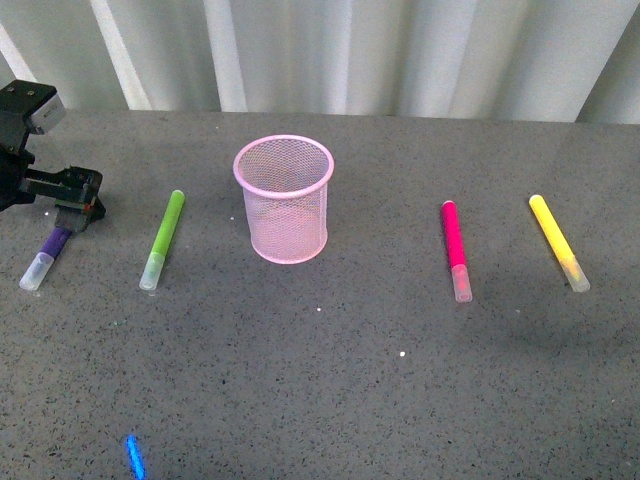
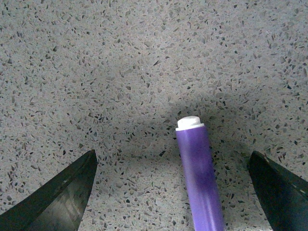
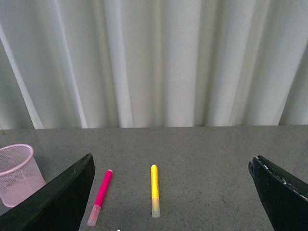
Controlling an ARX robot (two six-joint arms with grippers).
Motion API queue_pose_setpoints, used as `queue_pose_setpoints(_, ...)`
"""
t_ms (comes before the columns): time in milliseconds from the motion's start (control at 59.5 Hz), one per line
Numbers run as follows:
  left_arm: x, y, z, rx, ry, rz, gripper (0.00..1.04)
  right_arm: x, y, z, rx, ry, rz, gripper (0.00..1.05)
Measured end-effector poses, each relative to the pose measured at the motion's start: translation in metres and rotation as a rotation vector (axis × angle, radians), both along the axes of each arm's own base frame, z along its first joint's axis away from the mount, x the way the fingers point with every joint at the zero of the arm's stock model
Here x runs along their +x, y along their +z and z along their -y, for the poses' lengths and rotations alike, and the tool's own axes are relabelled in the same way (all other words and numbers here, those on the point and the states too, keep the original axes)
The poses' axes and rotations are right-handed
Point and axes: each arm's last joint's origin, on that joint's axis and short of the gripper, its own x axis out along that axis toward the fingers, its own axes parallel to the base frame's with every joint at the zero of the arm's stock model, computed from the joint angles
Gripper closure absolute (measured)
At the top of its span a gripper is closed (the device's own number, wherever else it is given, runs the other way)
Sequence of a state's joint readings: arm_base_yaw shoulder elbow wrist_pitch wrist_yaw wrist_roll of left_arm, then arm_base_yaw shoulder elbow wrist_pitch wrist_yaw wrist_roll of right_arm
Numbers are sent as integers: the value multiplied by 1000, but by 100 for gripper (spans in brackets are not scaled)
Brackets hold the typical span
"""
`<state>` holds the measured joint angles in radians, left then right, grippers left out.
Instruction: Insert purple and pink pens into pink cup
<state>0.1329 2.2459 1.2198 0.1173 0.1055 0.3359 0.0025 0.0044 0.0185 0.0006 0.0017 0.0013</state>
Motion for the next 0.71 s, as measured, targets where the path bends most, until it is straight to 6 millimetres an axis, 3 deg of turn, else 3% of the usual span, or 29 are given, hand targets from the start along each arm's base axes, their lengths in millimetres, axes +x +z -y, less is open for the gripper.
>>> queue_pose_setpoints(101, 0, 0, 1, -18, 7, 1, 12, 0, 0, 0, 0, 0, 0, 7)
queue_pose_setpoints(437, -3, -2, 6, -84, 45, 2, 64, 0, 0, 0, 0, 0, 0, 7)
queue_pose_setpoints(488, -7, 0, 7, -112, 46, 3, 76, 0, 0, 0, 0, 0, 0, 7)
queue_pose_setpoints(555, -10, 10, 8, -149, 46, 34, 91, 0, 0, 0, 0, 0, 0, 7)
queue_pose_setpoints(656, -13, 30, 13, -173, 27, 133, 93, 0, 0, 0, 0, 0, 0, 7)
queue_pose_setpoints(706, -15, 49, 20, -208, -4, 232, 93, 0, 0, 0, 0, 0, 0, 7)
